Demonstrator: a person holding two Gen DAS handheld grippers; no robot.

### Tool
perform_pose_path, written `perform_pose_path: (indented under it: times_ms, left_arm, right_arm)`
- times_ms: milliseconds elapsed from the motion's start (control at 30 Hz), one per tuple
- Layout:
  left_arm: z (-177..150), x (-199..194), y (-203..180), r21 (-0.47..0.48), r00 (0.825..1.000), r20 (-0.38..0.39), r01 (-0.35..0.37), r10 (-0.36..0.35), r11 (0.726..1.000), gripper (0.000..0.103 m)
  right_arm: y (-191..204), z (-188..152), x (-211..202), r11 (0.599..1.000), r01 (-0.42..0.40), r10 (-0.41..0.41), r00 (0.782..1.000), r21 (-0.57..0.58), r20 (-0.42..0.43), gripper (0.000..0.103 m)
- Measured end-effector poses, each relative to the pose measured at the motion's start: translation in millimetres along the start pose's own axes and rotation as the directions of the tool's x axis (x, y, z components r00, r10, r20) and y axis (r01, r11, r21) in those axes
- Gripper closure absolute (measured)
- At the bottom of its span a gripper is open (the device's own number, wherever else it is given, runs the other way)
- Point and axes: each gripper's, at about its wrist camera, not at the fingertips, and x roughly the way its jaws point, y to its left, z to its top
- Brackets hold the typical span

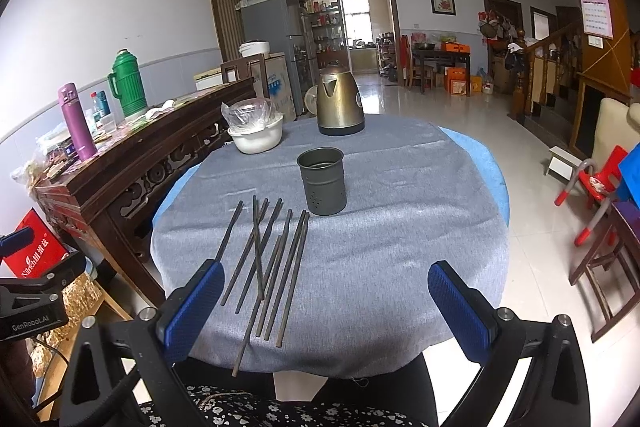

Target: Organize utensils

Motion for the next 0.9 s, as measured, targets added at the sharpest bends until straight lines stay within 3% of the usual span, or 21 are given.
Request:
perform_pose_path:
  times_ms: [900]
  left_arm:
    - [-5.4,3.1,-1.3,-0.011,1.000,-0.003,0.014,-0.014,1.000,0.000]
  right_arm:
    - [4.9,-2.6,6.3,1.000,-0.004,0.004,1.000,-0.010,-0.022,0.000]
